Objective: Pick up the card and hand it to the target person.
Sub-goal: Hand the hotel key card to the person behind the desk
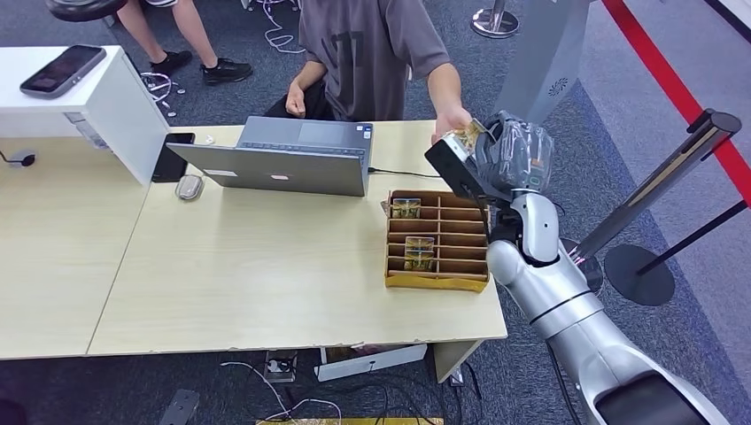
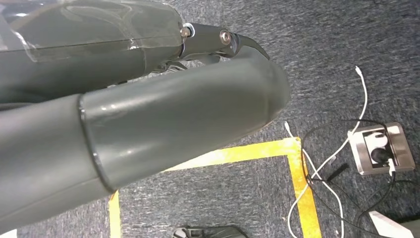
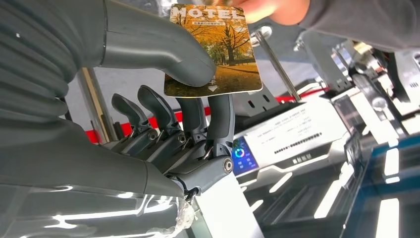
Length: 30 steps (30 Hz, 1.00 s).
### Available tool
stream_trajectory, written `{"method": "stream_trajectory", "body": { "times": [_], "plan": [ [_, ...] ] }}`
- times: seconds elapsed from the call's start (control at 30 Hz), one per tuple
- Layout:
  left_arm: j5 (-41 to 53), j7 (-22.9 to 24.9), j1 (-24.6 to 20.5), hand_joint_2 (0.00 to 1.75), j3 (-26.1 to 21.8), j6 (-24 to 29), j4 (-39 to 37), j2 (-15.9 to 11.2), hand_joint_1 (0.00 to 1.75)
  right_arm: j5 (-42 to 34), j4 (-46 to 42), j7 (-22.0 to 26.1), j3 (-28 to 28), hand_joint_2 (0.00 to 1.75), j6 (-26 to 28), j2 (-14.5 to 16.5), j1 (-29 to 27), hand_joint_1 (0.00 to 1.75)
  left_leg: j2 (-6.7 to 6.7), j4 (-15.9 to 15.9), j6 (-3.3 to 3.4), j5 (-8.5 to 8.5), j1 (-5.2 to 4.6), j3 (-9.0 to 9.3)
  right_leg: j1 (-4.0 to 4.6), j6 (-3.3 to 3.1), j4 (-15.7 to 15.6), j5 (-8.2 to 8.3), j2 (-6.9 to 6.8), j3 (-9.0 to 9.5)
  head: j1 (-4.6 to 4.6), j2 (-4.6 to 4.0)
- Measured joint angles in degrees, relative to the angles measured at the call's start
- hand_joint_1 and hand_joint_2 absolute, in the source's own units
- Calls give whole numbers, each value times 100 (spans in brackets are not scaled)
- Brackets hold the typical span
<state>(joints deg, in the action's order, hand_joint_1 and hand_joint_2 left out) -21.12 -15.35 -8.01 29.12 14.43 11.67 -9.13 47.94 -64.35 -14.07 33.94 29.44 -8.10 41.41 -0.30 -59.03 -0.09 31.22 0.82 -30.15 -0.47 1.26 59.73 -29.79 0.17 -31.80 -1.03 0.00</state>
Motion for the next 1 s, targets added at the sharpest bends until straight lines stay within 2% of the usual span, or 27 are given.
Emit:
{"method": "stream_trajectory", "body": {
  "times": [0.13, 0.3, 0.47, 0.5, 0.57, 0.63, 1.0],
  "plan": [
    [38, 9, -32, 0, 7, 0, 10, 16, 0, 31, 235, 137, -2, 175, 272, 188, 10, 146, 1, 0, 0, 0, 0, 2, 0, 0, 0, 0, 1, 0, 1, 0],
    [57, 26, -46, 0, 26, 0, 16, 39, 0, 52, 448, 197, -2, 175, 335, 364, 10, 144, 1, 0, 0, 0, 0, 2, 0, 0, 0, 0, 1, 0, 2, 0],
    [61, 34, -50, 0, 34, 0, 16, 45, 0, 65, 508, 209, -1, 175, 339, 412, 10, 140, 1, 0, 0, 0, 0, 3, 0, 0, 0, 0, 2, 0, 1, 0],
    [62, 36, -51, 0, 36, 0, 16, 46, 0, 75, 525, 209, -1, 175, 339, 422, 10, 134, 1, 0, 0, 0, 0, 3, 0, 0, 0, 0, 2, 0, 1, 0],
    [70, 58, -55, 0, 66, -5, 23, 49, 0, 193, 667, 184, 9, 175, 324, 478, 8, 64, 1, 0, 0, 0, 0, 3, 0, 0, 0, 0, 1, 0, 1, 0],
    [77, 77, -59, 0, 96, -13, 31, 49, 0, 324, 805, 154, 22, 175, 303, 520, 5, 0, 1, -1, 0, 0, 0, 3, 0, 0, 0, 0, 1, 0, 1, 0],
    [80, 79, -60, 0, 102, -15, 31, 49, 0, 443, 1016, 149, 31, 175, 255, 565, -40, 0, 1, 0, 0, 0, 0, 3, 0, 0, 0, 0, 1, 0, 1, 0]
  ]
}}
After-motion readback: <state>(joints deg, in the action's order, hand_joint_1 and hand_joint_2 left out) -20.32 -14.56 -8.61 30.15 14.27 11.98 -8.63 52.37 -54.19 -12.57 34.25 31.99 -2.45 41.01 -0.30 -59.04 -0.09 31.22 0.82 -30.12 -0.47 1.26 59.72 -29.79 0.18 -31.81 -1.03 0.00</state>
